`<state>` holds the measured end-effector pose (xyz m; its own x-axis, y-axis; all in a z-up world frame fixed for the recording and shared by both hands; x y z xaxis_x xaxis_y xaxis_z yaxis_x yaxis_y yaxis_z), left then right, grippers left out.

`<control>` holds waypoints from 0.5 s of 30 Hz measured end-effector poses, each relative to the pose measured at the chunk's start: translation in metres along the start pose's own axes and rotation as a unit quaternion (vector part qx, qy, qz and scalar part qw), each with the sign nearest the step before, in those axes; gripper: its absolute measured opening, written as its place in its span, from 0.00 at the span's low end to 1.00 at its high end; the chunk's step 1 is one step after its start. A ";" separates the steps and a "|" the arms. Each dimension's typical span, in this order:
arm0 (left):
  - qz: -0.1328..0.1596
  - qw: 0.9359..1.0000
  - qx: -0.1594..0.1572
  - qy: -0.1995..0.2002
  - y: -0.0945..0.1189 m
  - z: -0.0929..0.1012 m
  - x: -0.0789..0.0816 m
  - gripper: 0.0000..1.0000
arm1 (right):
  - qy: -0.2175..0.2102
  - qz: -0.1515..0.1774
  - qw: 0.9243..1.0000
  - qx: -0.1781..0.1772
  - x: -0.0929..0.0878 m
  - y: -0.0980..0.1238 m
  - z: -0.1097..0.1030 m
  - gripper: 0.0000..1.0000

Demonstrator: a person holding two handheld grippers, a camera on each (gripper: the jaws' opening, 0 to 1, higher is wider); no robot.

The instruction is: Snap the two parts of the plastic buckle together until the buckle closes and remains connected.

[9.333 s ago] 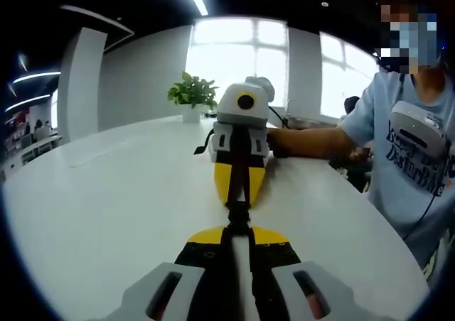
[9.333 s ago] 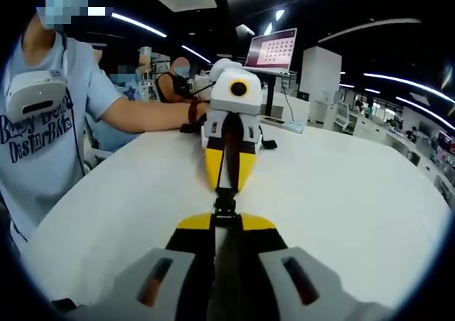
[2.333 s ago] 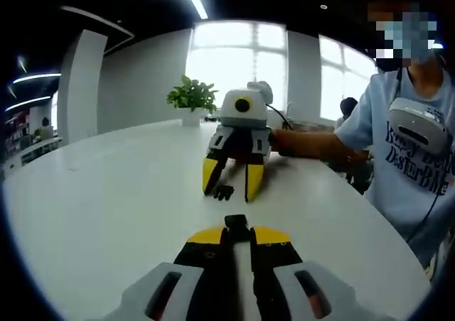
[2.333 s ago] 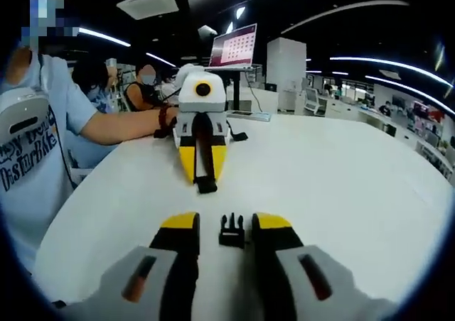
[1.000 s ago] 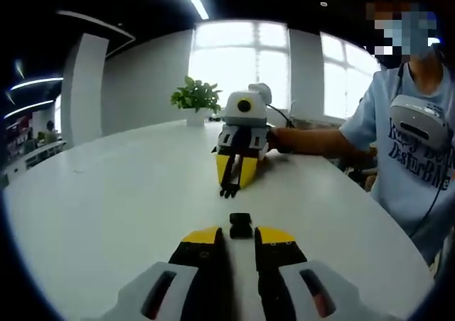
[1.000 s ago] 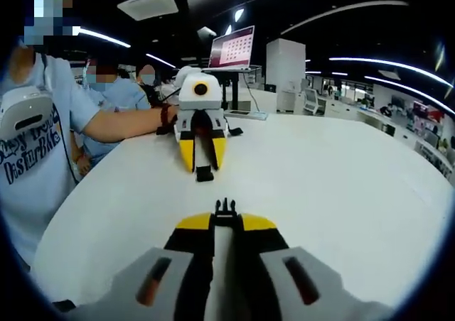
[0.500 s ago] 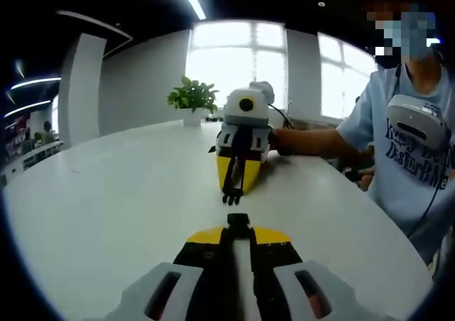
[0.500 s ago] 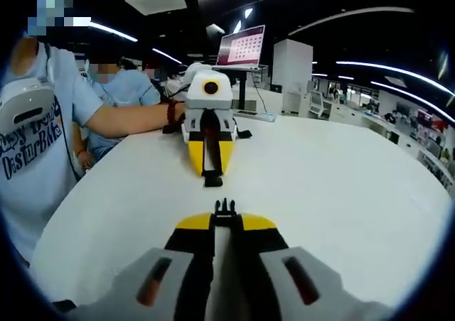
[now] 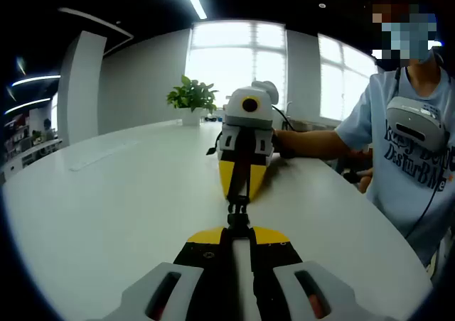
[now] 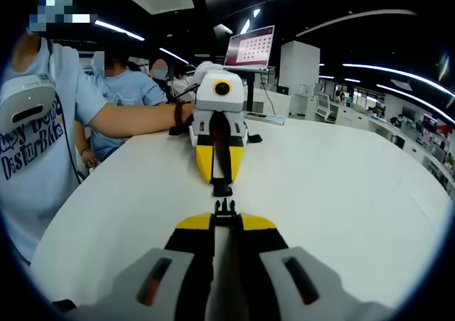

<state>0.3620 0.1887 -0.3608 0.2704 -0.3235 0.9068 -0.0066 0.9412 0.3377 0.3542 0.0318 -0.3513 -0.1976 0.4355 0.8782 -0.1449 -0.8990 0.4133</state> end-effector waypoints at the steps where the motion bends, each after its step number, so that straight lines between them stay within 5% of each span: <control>1: 0.000 1.000 0.000 0.000 0.000 0.000 0.000 0.11 | 0.000 0.000 1.000 0.001 0.000 0.000 0.000 0.13; 15: -0.002 1.000 -0.008 -0.005 -0.003 0.001 0.000 0.11 | 0.007 0.006 1.000 0.010 0.003 -0.006 -0.001 0.13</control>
<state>0.3606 0.1860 -0.3615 0.2608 -0.3275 0.9081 0.0093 0.9415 0.3369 0.3535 0.0381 -0.3513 -0.2117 0.4260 0.8796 -0.1230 -0.9045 0.4084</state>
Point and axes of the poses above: the point that each gripper's makers call its tool centre point, and the gripper's own axes: y roughly backward along the fingers, z roughly to its right, x roughly out of its top, the point moved 6 cm from there along y, roughly backward along the fingers, and after that the axes turned 9 degrees about y, right-handed, at the moved point
